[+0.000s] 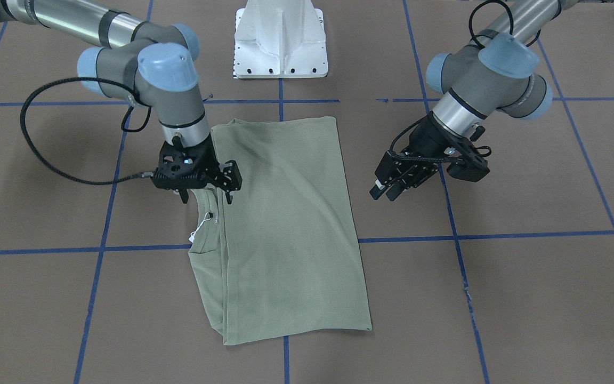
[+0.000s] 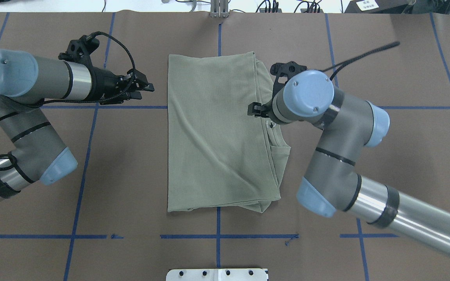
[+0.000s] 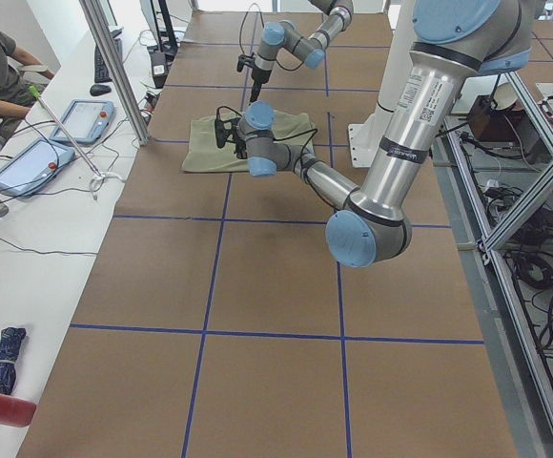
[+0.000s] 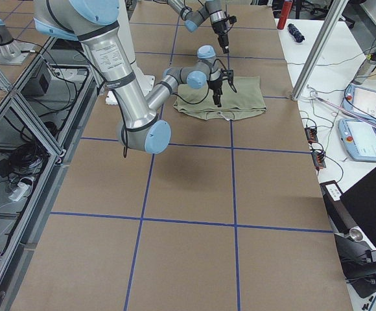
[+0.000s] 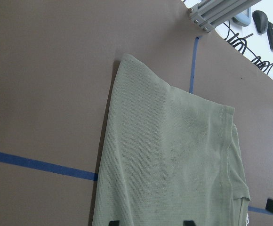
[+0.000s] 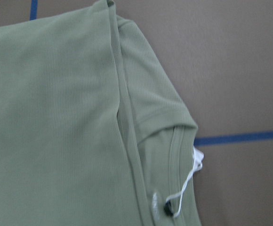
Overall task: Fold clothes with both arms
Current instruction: 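Release the fold and raise the right gripper off the shirt, then lower the right gripper to the shirt's corner nearest the robot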
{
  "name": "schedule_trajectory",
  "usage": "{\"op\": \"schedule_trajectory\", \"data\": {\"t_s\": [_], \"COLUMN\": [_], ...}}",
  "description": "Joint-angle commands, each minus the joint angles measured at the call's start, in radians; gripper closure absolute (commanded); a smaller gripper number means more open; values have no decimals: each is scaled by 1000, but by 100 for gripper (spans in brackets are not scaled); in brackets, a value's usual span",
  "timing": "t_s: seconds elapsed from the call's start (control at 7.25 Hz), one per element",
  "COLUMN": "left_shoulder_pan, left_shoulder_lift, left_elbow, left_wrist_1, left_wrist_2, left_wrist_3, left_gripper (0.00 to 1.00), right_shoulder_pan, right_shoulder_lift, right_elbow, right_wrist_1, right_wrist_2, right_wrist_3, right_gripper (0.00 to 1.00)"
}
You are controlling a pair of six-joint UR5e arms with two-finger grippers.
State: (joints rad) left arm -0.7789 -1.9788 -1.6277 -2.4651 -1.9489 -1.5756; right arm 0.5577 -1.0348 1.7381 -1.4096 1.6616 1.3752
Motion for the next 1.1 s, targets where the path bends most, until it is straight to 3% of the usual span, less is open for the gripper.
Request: {"op": "schedule_trajectory", "data": {"t_s": [0.0,0.28,0.55,0.97], "left_shoulder_pan": [1,1,1,0], "left_shoulder_lift": [0,-2,-3,-5], "left_elbow": [2,6,8,5], "left_wrist_1": [0,0,0,0], "left_wrist_2": [4,7,8,8], "left_wrist_3": [2,8,9,3], "left_gripper": [46,46,46,46], "right_shoulder_pan": [-175,-264,-309,-318], "right_shoulder_lift": [-59,-83,-126,-126], "right_elbow": [129,173,173,161], "right_wrist_1": [-90,-176,-163,-163], "right_wrist_2": [-144,-181,-189,-181], "right_wrist_3": [362,586,761,794], "right_gripper": [0,6,12,19]}}
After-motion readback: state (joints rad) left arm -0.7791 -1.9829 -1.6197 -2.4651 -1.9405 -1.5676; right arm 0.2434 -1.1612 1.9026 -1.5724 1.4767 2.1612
